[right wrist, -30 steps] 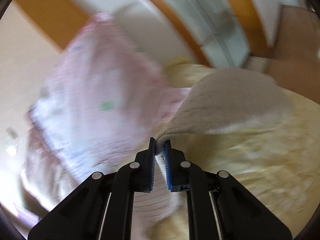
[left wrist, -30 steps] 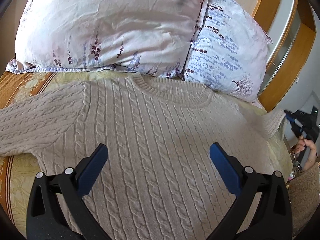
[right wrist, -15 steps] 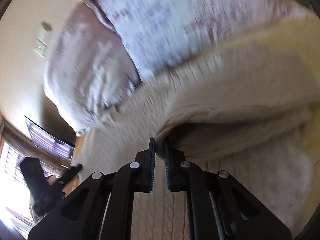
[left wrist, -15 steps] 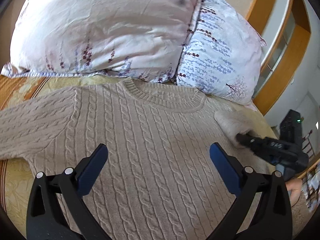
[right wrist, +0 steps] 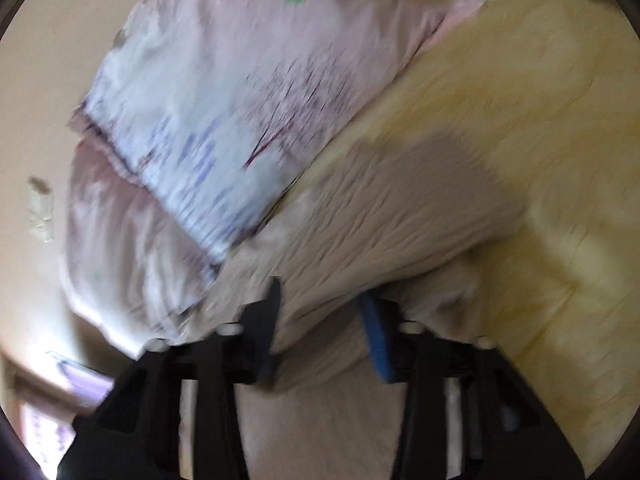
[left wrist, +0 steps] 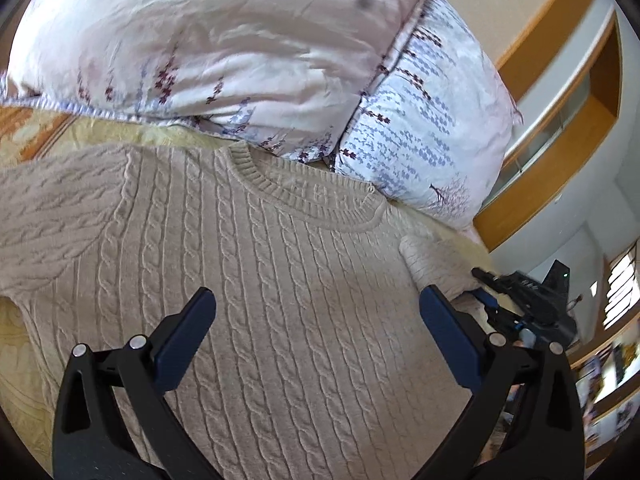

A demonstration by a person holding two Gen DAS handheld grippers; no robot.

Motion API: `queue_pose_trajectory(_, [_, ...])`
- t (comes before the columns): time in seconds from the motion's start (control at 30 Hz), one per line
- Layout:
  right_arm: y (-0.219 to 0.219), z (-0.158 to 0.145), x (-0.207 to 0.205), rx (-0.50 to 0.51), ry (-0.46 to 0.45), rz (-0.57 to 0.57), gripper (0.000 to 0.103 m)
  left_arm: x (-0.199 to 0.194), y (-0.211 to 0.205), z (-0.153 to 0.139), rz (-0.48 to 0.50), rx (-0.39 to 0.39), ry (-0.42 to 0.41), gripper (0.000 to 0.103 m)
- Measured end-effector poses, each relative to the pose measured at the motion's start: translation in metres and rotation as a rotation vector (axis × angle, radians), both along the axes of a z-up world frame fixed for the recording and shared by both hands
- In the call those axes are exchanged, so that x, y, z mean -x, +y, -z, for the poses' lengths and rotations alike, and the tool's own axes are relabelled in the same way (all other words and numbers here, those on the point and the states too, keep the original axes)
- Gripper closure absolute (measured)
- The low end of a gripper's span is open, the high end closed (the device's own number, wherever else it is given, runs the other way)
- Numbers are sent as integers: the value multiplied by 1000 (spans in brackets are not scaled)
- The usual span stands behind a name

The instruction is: Fold small clothes

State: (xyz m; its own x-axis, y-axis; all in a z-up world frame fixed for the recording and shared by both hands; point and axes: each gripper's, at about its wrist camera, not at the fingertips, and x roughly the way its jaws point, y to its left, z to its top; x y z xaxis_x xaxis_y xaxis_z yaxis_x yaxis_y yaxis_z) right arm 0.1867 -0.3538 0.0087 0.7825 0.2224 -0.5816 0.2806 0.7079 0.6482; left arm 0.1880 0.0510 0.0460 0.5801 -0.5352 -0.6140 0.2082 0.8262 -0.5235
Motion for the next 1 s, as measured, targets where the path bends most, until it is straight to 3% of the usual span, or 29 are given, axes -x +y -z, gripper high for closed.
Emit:
queue_pose_trajectory(0.07, [12, -15, -2, 105, -31, -4, 90, -1, 8, 2, -12, 45, 13, 2])
queue_pose_trajectory(0.13, [41, -37, -4, 199, -113, -81, 92, -1, 16, 3, -24, 81, 18, 2])
queue_pose_trajectory(0.27, [121, -59, -12, 258, -220, -374, 92, -2, 31, 4, -63, 175, 19, 2])
queue_pose_trajectory(0.3, [152, -53, -20, 244, -200, -519, 92, -3, 34, 4, -71, 190, 25, 2])
queue_pose_trajectory(0.37, [190, -35, -27, 255, -134, -674, 87, -5, 36, 7, -81, 213, 43, 2])
queue_pose_trajectory(0.43, [210, -19, -28, 272, -81, -742, 74, -7, 39, 12, -83, 227, 75, 2])
queue_pose_trajectory(0.47, [211, -10, -26, 251, -60, -756, 72, -7, 39, 15, -88, 228, 90, 2])
queue_pose_trajectory(0.57, [189, 0, -19, 168, -30, -702, 63, -10, 39, 22, -102, 228, 131, 4])
queue_pose_trajectory(0.67, [134, 12, -7, 10, 4, -564, 63, -14, 38, 29, -110, 235, 178, 14])
queue_pose_trajectory(0.77, [63, 29, 14, -163, 32, -343, 63, -16, 35, 35, -106, 238, 209, 25])
queue_pose_trajectory(0.9, [6, 43, 27, -254, 32, -116, 63, -22, 33, 45, -112, 233, 265, 37])
queue_pose_trajectory(1.0, [-20, 48, 29, -293, 2, -24, 64, -27, 34, 48, -123, 232, 279, 46])
